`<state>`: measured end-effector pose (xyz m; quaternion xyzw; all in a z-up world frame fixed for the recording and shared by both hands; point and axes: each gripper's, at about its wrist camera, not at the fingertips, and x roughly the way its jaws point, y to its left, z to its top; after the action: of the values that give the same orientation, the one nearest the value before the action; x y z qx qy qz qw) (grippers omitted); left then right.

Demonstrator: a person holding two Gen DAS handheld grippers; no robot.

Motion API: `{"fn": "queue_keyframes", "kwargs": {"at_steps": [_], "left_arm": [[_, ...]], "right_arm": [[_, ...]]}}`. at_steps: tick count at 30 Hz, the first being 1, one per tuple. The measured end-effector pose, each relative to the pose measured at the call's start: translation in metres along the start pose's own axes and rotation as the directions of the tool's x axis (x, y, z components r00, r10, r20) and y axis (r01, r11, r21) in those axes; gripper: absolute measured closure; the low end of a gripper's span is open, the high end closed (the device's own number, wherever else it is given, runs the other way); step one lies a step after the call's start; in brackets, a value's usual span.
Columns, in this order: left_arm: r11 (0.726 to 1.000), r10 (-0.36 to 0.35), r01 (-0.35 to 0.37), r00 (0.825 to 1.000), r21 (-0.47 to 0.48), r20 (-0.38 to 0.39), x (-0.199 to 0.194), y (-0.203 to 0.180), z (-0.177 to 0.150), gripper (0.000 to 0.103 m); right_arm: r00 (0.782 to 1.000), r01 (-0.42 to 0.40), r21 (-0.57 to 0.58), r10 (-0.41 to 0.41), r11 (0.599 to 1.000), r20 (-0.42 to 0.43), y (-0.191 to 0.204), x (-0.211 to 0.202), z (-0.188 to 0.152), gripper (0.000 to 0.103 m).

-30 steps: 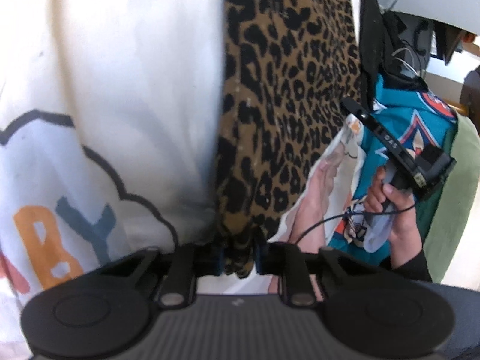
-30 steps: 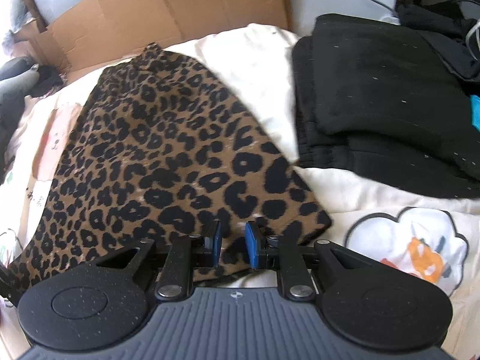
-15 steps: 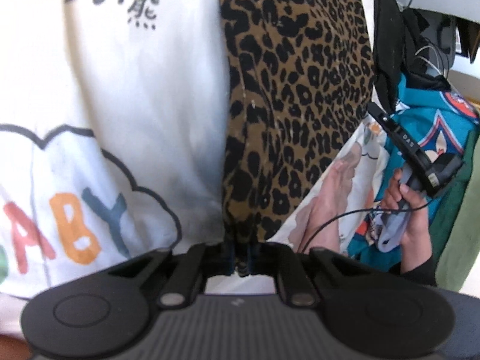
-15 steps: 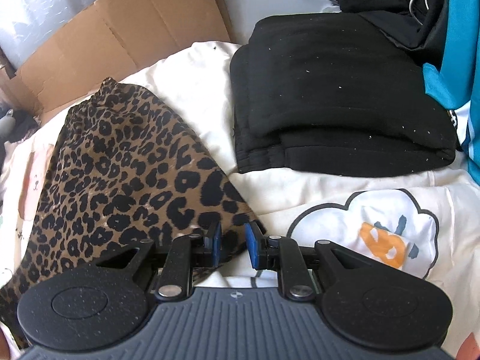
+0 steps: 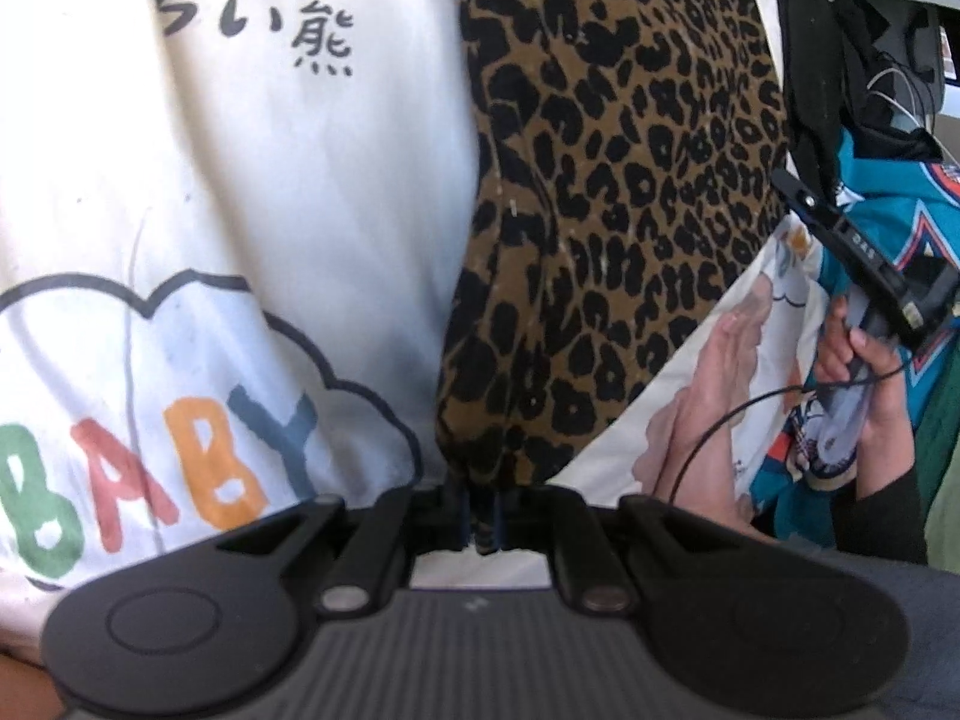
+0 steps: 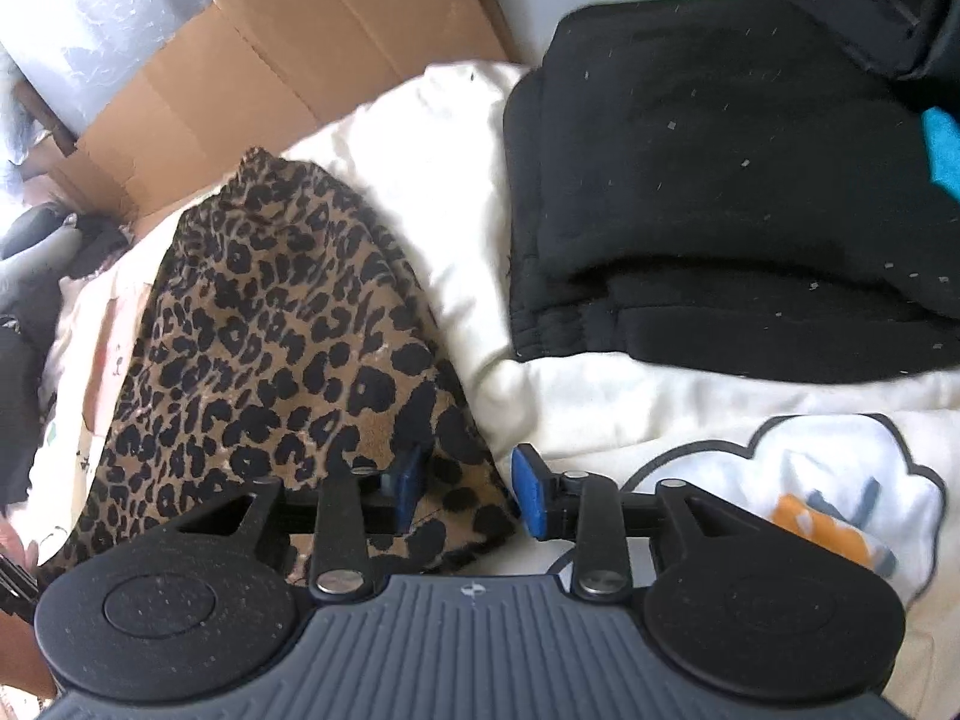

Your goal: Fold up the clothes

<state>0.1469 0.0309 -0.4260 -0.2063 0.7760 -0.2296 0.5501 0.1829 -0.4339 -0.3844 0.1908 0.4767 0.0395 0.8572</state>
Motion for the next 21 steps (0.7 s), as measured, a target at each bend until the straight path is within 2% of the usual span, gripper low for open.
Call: {"fn": "queue_keyframes", "kwargs": {"at_steps": [5,11,13,16,19,21], "left_arm": [[1.0,0.003,-0.003,1.0,0.027,-0.01,-0.001,0.002,-0.001,0.096],[0.999,-0.006,0.007,1.0,0.033,-0.008,-0.004,0.004,-0.003,0.096],[0.999,-0.005,0.005,1.0,0.036,-0.009,-0.003,0.003,-0.002,0.096],[0.999,-0.009,0.01,1.0,0.041,-0.009,-0.004,0.003,-0.003,0.096],[0.999,-0.02,0.02,1.0,0.047,-0.012,-0.005,0.001,-0.004,0.096],[0.999,-0.023,0.024,1.0,0.047,-0.014,-0.007,-0.001,-0.005,0.096]], "right_arm": [[0.996,-0.077,0.006,0.077,0.997,-0.035,-0.009,0.012,0.009,0.063],[0.988,-0.129,-0.041,0.125,0.991,-0.095,-0.011,0.023,0.017,0.066],[0.981,-0.152,-0.023,0.148,0.988,-0.122,-0.017,0.026,0.022,0.078],[0.973,-0.168,-0.009,0.164,0.986,-0.163,-0.02,0.024,0.027,0.088],[0.975,-0.161,0.012,0.161,0.987,-0.156,-0.018,0.015,0.027,0.098],[0.976,-0.156,0.029,0.159,0.987,-0.149,-0.016,0.008,0.026,0.1]]}}
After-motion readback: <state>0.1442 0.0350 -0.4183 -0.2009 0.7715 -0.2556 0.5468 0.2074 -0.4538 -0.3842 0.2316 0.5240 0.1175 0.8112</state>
